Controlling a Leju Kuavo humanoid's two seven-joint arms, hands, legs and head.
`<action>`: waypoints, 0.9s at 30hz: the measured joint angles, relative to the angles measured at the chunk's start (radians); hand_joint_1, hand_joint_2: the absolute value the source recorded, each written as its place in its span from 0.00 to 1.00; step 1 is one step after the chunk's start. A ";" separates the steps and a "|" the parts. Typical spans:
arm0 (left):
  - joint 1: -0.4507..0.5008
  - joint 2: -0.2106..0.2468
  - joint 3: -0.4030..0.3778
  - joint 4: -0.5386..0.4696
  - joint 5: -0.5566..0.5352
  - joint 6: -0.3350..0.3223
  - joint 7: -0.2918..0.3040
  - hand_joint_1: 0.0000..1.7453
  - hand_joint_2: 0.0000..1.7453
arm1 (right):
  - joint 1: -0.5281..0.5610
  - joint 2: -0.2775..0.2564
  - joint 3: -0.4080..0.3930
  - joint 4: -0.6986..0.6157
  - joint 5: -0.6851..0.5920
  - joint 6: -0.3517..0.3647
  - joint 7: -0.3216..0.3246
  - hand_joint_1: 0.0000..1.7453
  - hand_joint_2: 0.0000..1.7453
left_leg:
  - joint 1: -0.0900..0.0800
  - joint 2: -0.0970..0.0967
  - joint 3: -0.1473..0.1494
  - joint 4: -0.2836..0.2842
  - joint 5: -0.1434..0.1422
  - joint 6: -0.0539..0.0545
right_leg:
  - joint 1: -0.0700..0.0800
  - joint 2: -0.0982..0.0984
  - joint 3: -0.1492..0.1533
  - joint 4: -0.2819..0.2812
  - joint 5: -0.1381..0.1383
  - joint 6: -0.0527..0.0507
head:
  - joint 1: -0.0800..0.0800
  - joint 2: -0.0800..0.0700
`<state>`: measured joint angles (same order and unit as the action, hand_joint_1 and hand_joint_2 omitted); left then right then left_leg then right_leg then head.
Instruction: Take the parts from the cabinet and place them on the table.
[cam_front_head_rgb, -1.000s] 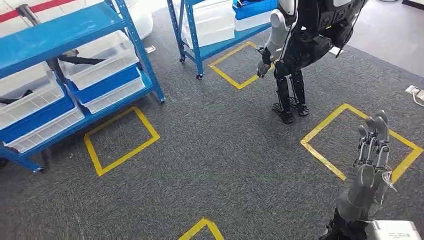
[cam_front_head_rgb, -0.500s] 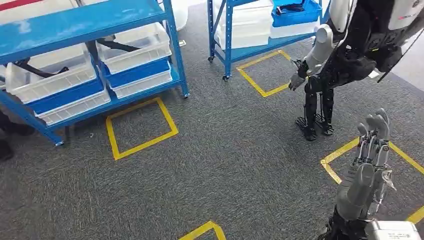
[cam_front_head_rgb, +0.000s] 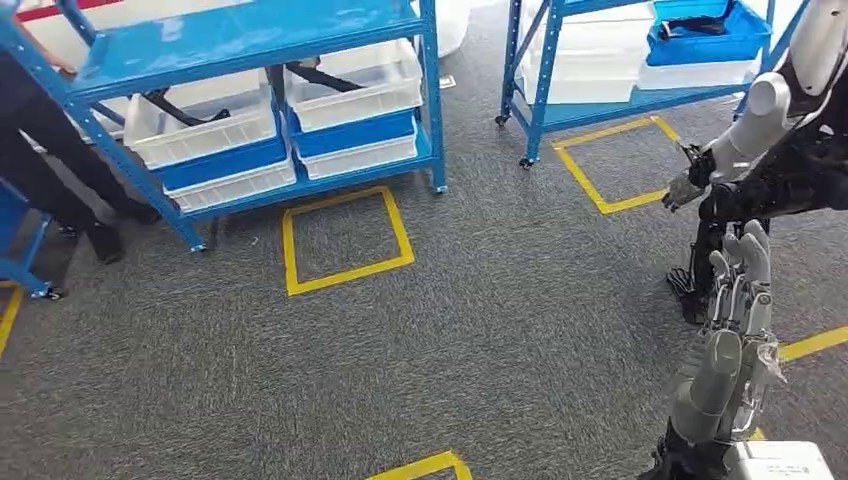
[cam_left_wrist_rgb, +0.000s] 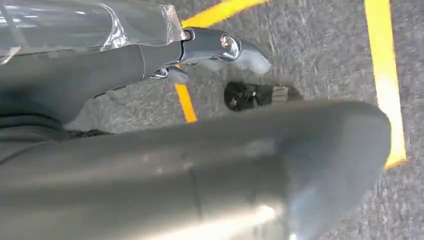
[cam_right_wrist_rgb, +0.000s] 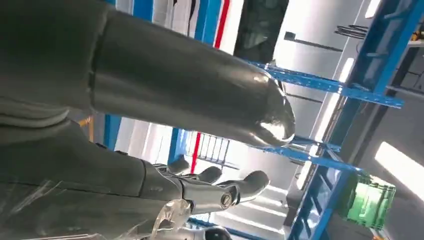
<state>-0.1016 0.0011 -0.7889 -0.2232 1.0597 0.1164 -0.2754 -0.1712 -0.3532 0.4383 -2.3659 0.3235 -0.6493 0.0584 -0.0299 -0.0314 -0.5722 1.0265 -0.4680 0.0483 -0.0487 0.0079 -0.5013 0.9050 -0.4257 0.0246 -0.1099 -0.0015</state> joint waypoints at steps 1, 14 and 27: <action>-0.002 0.000 0.000 0.000 0.003 0.000 0.000 0.00 0.00 | 0.000 0.000 0.000 0.000 0.000 0.000 0.000 0.00 0.00 | 0.009 0.012 -0.055 0.102 -0.039 -0.009 | 0.000 -0.015 0.001 0.000 -0.003 -0.002 | 0.000 0.000; 0.007 0.000 0.000 0.000 0.018 -0.011 -0.018 0.00 0.00 | 0.033 -0.001 -0.002 0.009 -0.085 0.020 -0.023 0.00 0.00 | 0.014 0.047 0.077 -0.200 0.123 0.012 | 0.009 -0.064 0.068 -0.002 -0.070 0.040 | 0.002 0.000; -0.002 0.001 -0.001 0.000 0.031 -0.028 -0.016 0.00 0.00 | 0.145 -0.016 0.000 0.303 -0.331 0.215 -0.087 0.00 0.00 | -0.017 -0.011 0.126 -0.193 0.053 0.029 | 0.035 0.000 -0.035 -0.015 0.037 -0.009 | 0.000 0.000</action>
<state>-0.1031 0.0019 -0.7897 -0.2232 1.0910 0.0881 -0.2911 -0.0261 -0.3693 0.4383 -2.0625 -0.0073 -0.4341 -0.0283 -0.0464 -0.0419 -0.4459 0.8330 -0.4154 0.0770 -0.0140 0.0077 -0.5365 0.8904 -0.3883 0.0156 -0.1095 -0.0015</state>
